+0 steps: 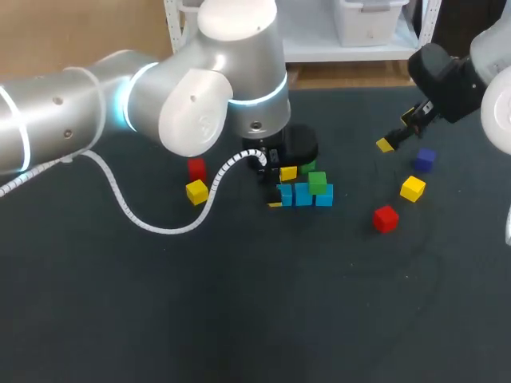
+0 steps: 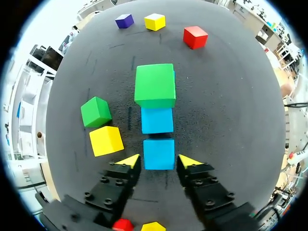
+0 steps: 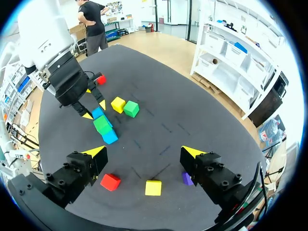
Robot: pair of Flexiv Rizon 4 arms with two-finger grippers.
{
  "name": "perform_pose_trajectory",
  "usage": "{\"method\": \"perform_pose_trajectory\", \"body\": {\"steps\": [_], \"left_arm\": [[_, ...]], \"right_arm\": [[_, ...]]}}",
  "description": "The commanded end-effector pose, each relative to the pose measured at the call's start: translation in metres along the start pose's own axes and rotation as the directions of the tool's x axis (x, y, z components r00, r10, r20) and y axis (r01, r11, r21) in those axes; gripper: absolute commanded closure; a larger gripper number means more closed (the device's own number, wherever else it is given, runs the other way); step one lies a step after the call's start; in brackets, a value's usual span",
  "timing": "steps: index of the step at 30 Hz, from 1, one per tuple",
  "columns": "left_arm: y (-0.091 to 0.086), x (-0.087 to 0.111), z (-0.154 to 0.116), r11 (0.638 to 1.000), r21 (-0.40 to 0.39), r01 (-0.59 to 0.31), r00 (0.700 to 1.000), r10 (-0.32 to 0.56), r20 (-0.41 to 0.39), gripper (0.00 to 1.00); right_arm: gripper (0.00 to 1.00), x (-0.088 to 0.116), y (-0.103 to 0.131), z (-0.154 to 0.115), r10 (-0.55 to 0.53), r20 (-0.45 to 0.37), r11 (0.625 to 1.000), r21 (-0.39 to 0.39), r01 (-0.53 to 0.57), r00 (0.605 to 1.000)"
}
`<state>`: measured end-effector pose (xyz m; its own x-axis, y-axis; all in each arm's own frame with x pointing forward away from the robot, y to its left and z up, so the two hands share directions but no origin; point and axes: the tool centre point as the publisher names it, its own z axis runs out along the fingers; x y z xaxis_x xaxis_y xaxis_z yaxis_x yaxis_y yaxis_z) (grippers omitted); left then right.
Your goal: Place the blue cubes, place green cubes on the blue cubes, place the yellow cubes on the green cubes, then place the red cubes on the yellow cubes, and place purple cube on the red cubes.
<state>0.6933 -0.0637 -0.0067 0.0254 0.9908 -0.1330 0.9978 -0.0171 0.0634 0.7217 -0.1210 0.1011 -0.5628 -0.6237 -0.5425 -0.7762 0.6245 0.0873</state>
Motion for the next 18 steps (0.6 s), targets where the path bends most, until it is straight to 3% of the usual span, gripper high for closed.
{"method": "perform_pose_trajectory", "body": {"steps": [1, 5, 10, 18], "left_arm": [[0.002, -0.001, -0.001, 0.999, 0.000, 0.035, 0.999, -0.035, -0.004, 0.00], [0.001, 0.002, -0.013, 0.999, 0.011, 0.047, 0.999, -0.047, 0.002, 0.00], [0.009, 0.009, -0.027, 0.997, -0.029, 0.078, 0.997, -0.077, 0.015, 0.00], [0.040, 0.013, -0.053, 0.984, -0.081, 0.160, 0.987, -0.158, 0.030, 0.00]], "right_arm": [[0.00, 0.000, 0.000, 0.000, 0.000, 0.001, 1.000, 0.000, 0.000, 1.000], [0.00, 0.000, 0.000, 0.000, 0.000, 0.001, 1.000, 0.000, 0.000, 1.000], [0.00, 0.000, 0.000, 0.000, 0.000, 0.001, 1.000, 0.000, 0.000, 1.000], [0.00, 0.000, 0.000, 0.000, 0.000, 0.001, 1.000, 0.000, 0.000, 1.000]]}}
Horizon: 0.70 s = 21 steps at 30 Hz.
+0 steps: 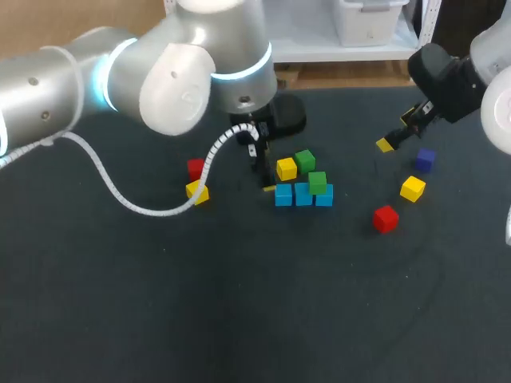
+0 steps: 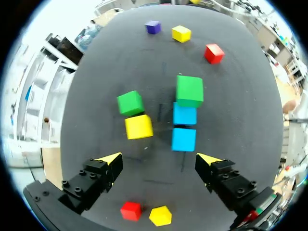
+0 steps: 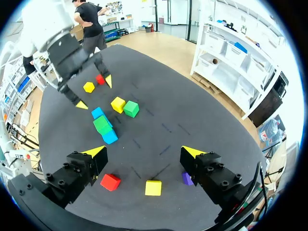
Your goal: Place the blue cubes, place green cubes on the blue cubes, place the yellow cubes on the green cubes, then place the red cubes on the yellow cubes, and place purple cube on the red cubes.
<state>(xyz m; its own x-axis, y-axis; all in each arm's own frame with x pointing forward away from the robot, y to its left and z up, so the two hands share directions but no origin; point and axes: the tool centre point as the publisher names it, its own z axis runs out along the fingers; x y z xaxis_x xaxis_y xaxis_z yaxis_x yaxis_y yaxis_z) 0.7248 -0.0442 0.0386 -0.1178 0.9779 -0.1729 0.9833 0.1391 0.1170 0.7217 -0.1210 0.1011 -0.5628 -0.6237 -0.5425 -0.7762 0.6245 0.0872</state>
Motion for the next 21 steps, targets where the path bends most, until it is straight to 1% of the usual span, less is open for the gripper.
{"method": "perform_pose_trajectory", "body": {"steps": [1, 3, 5, 6, 7, 9, 10, 12, 14, 17, 21], "left_arm": [[0.010, -0.006, -0.007, 1.000, 0.001, 0.028, 1.000, -0.028, -0.002, 0.00], [0.017, -0.013, -0.007, 0.999, -0.011, 0.052, 0.999, -0.052, 0.001, 0.00], [0.020, -0.022, -0.007, 0.998, 0.009, 0.065, 0.998, -0.065, 0.022, 0.00], [0.022, -0.026, -0.006, 0.998, 0.007, 0.067, 0.997, -0.067, 0.033, 0.00], [0.022, -0.030, -0.004, 0.998, 0.002, 0.057, 0.998, -0.057, 0.040, 0.00], [0.024, -0.037, 0.001, 0.998, 0.016, 0.061, 0.997, -0.062, 0.048, 0.00], [0.023, -0.039, 0.003, 0.999, 0.009, 0.050, 0.998, -0.050, 0.048, 0.00], [0.022, -0.043, 0.008, 0.999, 0.024, 0.043, 0.997, -0.045, 0.056, 0.00], [0.022, -0.044, 0.015, 0.999, 0.021, 0.029, 0.998, -0.030, 0.055, 0.00], [0.027, -0.045, 0.027, 0.999, 0.020, 0.025, 0.998, -0.026, 0.050, 0.00], [0.036, -0.045, 0.034, 0.999, 0.013, 0.045, 0.998, -0.046, 0.051, 0.00]], "right_arm": [[0.00, 0.000, 0.000, 0.000, 0.000, 0.001, 1.000, 0.000, 0.000, 1.000], [0.00, 0.000, 0.000, 0.000, 0.000, 0.001, 1.000, 0.000, 0.000, 1.000], [0.00, 0.000, 0.000, 0.000, 0.000, 0.001, 1.000, 0.000, 0.000, 1.000], [0.00, 0.000, 0.000, 0.000, 0.000, 0.001, 1.000, 0.000, 0.000, 1.000], [0.00, 0.000, 0.000, 0.000, 0.000, 0.001, 1.000, 0.000, 0.000, 1.000], [0.00, 0.000, 0.000, 0.000, 0.000, 0.001, 1.000, 0.000, 0.000, 1.000], [0.00, 0.000, 0.000, 0.000, 0.000, 0.001, 1.000, 0.000, 0.000, 1.000], [0.00, 0.000, 0.000, 0.000, 0.000, 0.001, 1.000, 0.000, 0.000, 1.000], [0.00, 0.000, 0.000, 0.000, 0.000, 0.001, 1.000, 0.000, 0.000, 1.000], [0.00, 0.000, 0.000, 0.000, 0.000, 0.001, 1.000, 0.000, 0.000, 1.000], [0.00, 0.000, 0.000, 0.000, 0.000, 0.001, 1.000, 0.000, 0.000, 1.000]]}}
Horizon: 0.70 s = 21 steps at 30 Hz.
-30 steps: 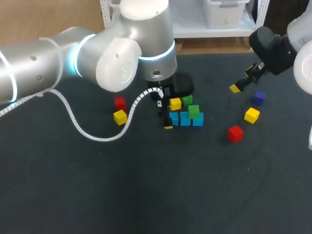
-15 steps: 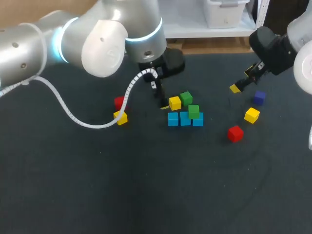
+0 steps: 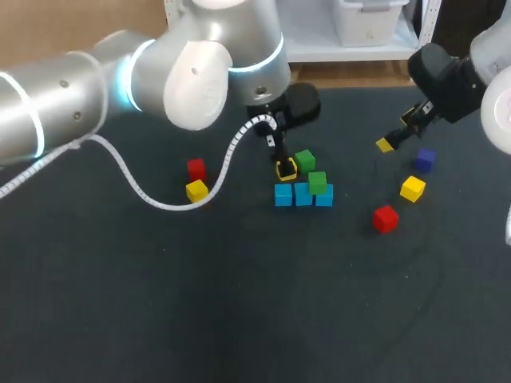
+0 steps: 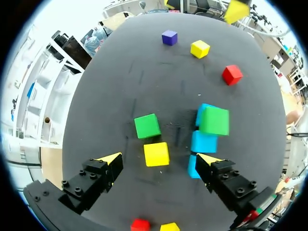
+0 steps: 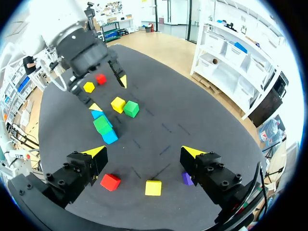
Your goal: Place the blue cubes, place green cubes on the blue cubes, place the yellow cubes on the green cubes, then place the red cubes on the yellow cubes, and place purple cube on the red cubes.
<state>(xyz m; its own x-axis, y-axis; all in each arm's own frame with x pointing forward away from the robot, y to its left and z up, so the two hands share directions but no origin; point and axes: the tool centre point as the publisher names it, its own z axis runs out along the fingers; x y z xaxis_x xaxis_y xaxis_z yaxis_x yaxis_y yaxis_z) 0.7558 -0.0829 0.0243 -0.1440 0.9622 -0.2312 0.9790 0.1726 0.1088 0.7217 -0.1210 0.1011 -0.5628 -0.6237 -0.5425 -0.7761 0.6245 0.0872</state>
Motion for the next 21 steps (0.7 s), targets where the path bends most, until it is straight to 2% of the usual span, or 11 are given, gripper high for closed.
{"method": "perform_pose_trajectory", "body": {"steps": [1, 10, 21], "left_arm": [[0.015, -0.007, 0.010, 1.000, 0.011, 0.013, 1.000, -0.013, -0.003, 0.00], [0.033, -0.015, 0.018, 0.999, 0.014, 0.044, 0.999, -0.044, 0.023, 0.00], [0.031, -0.018, 0.020, 0.997, 0.064, 0.048, 0.998, -0.051, 0.044, 0.00]], "right_arm": [[0.00, 0.000, 0.000, 0.000, 0.000, 0.001, 1.000, 0.000, 0.000, 1.000], [0.00, 0.000, 0.000, 0.000, 0.000, 0.001, 1.000, 0.000, 0.000, 1.000], [0.00, 0.000, 0.000, 0.000, 0.000, 0.001, 1.000, 0.000, 0.000, 1.000]]}}
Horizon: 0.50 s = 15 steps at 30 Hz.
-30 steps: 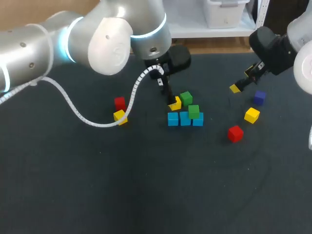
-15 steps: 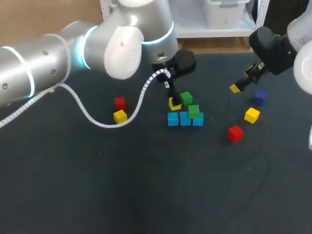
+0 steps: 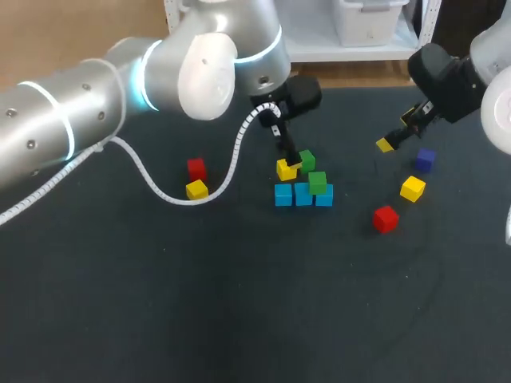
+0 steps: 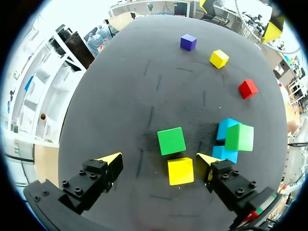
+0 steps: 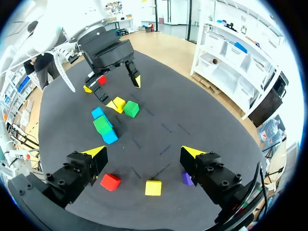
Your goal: Place the blue cubes, place green cubes on the blue cubes, place the yellow cubes on the green cubes, then place the red cubes on the yellow cubes, and place purple cube on the red cubes.
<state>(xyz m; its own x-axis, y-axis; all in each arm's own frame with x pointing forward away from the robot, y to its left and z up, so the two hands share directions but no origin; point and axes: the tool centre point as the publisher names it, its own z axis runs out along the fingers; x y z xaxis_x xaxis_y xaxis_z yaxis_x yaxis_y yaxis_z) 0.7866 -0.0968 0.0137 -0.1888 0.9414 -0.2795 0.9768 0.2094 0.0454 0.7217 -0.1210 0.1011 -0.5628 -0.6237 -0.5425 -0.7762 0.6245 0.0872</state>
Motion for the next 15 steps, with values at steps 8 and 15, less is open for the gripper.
{"method": "perform_pose_trajectory", "body": {"steps": [8, 15], "left_arm": [[-0.0019, -0.0036, 0.0038, 1.000, 0.014, -0.005, 1.000, 0.005, 0.015, 0.00], [-0.0047, -0.0023, 0.0110, 1.000, 0.012, -0.009, 1.000, 0.009, 0.009, 0.00]], "right_arm": [[0.00, 0.0003, 0.0000, -0.0002, 0.000, 0.001, 1.000, 0.000, 0.000, 1.000], [0.00, 0.0003, 0.0000, -0.0002, 0.000, 0.001, 1.000, 0.000, 0.000, 1.000]]}}
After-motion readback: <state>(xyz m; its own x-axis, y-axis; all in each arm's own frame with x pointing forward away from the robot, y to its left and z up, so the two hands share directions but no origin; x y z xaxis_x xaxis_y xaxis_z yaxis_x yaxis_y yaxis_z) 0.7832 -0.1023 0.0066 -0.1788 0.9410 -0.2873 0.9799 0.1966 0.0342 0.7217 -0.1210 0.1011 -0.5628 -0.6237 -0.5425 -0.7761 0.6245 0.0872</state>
